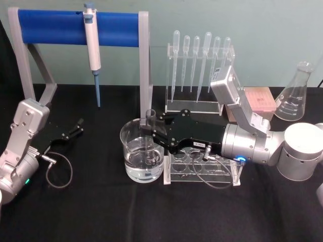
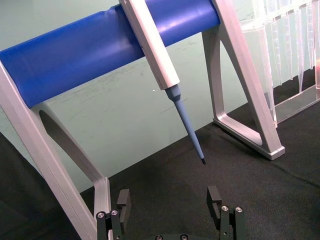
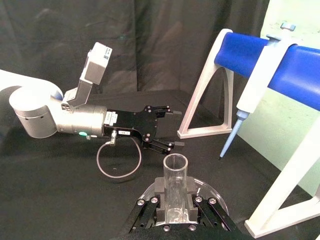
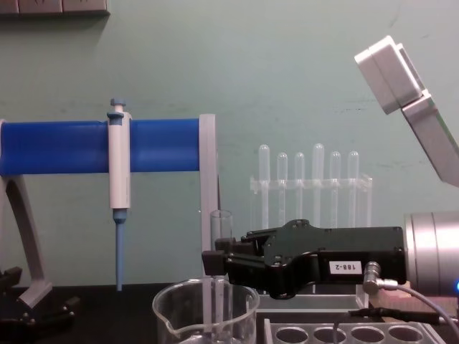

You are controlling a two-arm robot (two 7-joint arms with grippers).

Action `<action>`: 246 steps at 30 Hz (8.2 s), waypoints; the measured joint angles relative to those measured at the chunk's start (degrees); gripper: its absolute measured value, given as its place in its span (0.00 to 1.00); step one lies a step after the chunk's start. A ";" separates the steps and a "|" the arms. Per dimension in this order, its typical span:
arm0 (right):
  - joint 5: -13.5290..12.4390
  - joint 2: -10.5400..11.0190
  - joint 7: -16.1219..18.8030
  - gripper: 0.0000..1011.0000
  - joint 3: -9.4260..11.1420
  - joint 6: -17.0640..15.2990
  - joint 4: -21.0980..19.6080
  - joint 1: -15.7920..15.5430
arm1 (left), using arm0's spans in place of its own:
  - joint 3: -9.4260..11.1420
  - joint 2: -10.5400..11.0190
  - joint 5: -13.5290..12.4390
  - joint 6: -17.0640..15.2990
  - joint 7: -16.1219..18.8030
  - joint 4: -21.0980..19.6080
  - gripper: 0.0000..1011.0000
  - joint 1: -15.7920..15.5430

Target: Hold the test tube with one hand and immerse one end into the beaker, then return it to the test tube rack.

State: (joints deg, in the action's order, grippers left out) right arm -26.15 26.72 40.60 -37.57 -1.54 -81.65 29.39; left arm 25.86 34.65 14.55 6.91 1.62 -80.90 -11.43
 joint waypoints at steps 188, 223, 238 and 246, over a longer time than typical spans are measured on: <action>-2.88 1.92 1.31 0.24 1.61 -0.99 -5.27 1.33 | 0.00 0.00 0.00 0.00 0.00 0.00 0.99 0.00; -12.95 17.54 -1.29 0.24 11.36 -0.45 -18.75 -7.07 | 0.00 0.00 0.00 0.00 0.00 0.00 0.99 0.00; -11.41 18.17 -1.31 0.24 11.81 0.55 -16.78 -10.58 | 0.00 0.00 0.00 0.00 0.00 0.00 0.99 0.00; -10.41 17.00 -1.33 0.24 11.41 0.64 -15.76 -10.62 | 0.00 0.00 0.00 0.00 0.00 0.00 0.99 0.00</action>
State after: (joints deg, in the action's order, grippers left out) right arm -36.56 43.72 39.28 -26.17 -0.89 -97.41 18.77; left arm 25.86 34.65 14.55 6.91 1.62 -80.90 -11.43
